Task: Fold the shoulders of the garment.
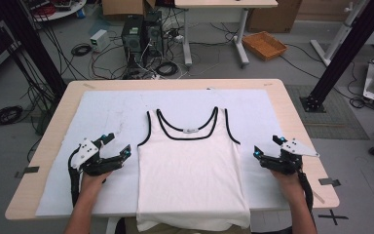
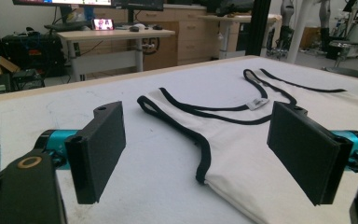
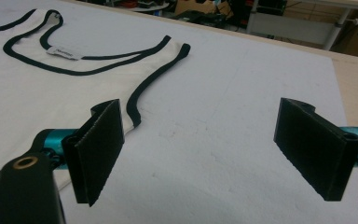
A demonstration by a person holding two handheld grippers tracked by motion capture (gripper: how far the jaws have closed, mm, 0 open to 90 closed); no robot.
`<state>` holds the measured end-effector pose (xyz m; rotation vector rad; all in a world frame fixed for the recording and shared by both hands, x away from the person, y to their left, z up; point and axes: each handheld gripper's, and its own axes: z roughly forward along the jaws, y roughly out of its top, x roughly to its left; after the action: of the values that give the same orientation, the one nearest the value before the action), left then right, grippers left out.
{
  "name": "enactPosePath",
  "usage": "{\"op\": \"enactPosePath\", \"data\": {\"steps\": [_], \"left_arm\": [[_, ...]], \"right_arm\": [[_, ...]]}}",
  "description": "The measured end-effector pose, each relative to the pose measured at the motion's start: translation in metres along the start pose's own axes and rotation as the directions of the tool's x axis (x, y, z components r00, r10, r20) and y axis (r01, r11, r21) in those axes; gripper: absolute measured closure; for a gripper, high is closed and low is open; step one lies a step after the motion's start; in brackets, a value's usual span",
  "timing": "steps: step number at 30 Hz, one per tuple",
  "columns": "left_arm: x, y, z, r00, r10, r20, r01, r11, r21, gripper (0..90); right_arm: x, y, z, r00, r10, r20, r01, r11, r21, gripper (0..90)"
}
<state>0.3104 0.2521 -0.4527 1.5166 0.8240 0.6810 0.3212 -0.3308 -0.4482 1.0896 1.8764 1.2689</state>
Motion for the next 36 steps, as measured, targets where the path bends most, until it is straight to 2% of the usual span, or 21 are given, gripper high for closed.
{"op": "enactPosePath", "data": {"steps": [6, 13, 16, 20, 27, 28, 31, 32, 33, 36], "left_arm": [[0.004, 0.001, 0.001, 0.9987, -0.047, -0.019, 0.048, 0.9988, 0.010, 19.2], [0.001, 0.001, 0.001, 0.9996, -0.021, -0.018, 0.021, 0.9997, 0.015, 19.2], [0.000, 0.000, 0.001, 0.9997, -0.013, -0.021, 0.013, 0.9998, 0.012, 19.2], [-0.001, 0.000, 0.001, 0.9996, -0.001, -0.030, 0.002, 0.9999, 0.012, 19.2], [-0.002, 0.000, 0.001, 0.9993, -0.002, -0.037, 0.003, 0.9999, 0.014, 19.2], [-0.002, 0.000, 0.001, 0.9992, -0.004, -0.039, 0.005, 0.9999, 0.015, 19.2], [-0.001, 0.001, 0.001, 0.9991, -0.007, -0.041, 0.008, 0.9998, 0.017, 19.2], [-0.001, 0.001, 0.001, 0.9990, -0.012, -0.044, 0.013, 0.9998, 0.017, 19.2], [-0.001, 0.001, 0.001, 0.9990, -0.012, -0.044, 0.013, 0.9998, 0.017, 19.3], [0.001, 0.001, 0.002, 0.9983, -0.033, -0.049, 0.034, 0.9993, 0.015, 19.2]], "right_arm": [[0.000, 0.000, 0.000, 1.0000, 0.001, 0.002, -0.001, 1.000, -0.002, 15.5], [-0.001, 0.000, 0.001, 1.0000, 0.004, 0.005, -0.004, 1.000, 0.001, 15.5], [-0.001, 0.001, 0.002, 0.9998, 0.015, 0.009, -0.015, 1.000, 0.023, 15.6], [0.000, 0.001, 0.004, 0.9999, 0.000, 0.017, -0.001, 0.999, 0.033, 15.6], [0.001, 0.002, 0.006, 0.9995, 0.000, 0.031, -0.002, 0.998, 0.057, 15.6], [0.000, 0.004, 0.007, 0.9998, -0.006, 0.018, 0.005, 0.996, 0.089, 15.8], [-0.002, 0.007, 0.008, 0.9997, -0.008, 0.023, 0.006, 0.996, 0.088, 15.8], [-0.003, 0.012, 0.008, 0.9996, 0.027, 0.009, -0.028, 0.998, 0.059, 15.8], [-0.003, 0.012, 0.008, 0.9996, 0.027, 0.009, -0.028, 0.998, 0.059, 15.8], [0.000, 0.032, 0.017, 0.9982, 0.057, -0.020, -0.055, 0.994, 0.092, 15.8]]}}
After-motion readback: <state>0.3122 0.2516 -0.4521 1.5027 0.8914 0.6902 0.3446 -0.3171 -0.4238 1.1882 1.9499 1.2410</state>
